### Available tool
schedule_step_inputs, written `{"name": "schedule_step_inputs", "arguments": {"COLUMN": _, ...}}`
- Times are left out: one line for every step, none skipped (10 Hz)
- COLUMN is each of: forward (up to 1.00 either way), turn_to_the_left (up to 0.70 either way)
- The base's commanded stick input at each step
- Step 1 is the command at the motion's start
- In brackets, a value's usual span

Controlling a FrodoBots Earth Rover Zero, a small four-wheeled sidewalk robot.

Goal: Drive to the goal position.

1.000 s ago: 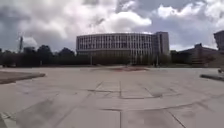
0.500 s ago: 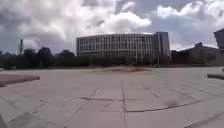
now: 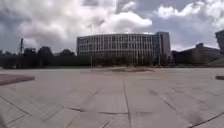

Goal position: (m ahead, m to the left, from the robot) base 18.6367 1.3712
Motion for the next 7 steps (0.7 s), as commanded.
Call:
{"name": "schedule_step_inputs", "arguments": {"forward": 1.0, "turn_to_the_left": 0.0}}
{"name": "schedule_step_inputs", "arguments": {"forward": 1.0, "turn_to_the_left": 0.0}}
{"name": "schedule_step_inputs", "arguments": {"forward": 1.0, "turn_to_the_left": 0.0}}
{"name": "schedule_step_inputs", "arguments": {"forward": 1.0, "turn_to_the_left": 0.0}}
{"name": "schedule_step_inputs", "arguments": {"forward": 1.0, "turn_to_the_left": 0.0}}
{"name": "schedule_step_inputs", "arguments": {"forward": 1.0, "turn_to_the_left": 0.0}}
{"name": "schedule_step_inputs", "arguments": {"forward": 1.0, "turn_to_the_left": 0.0}}
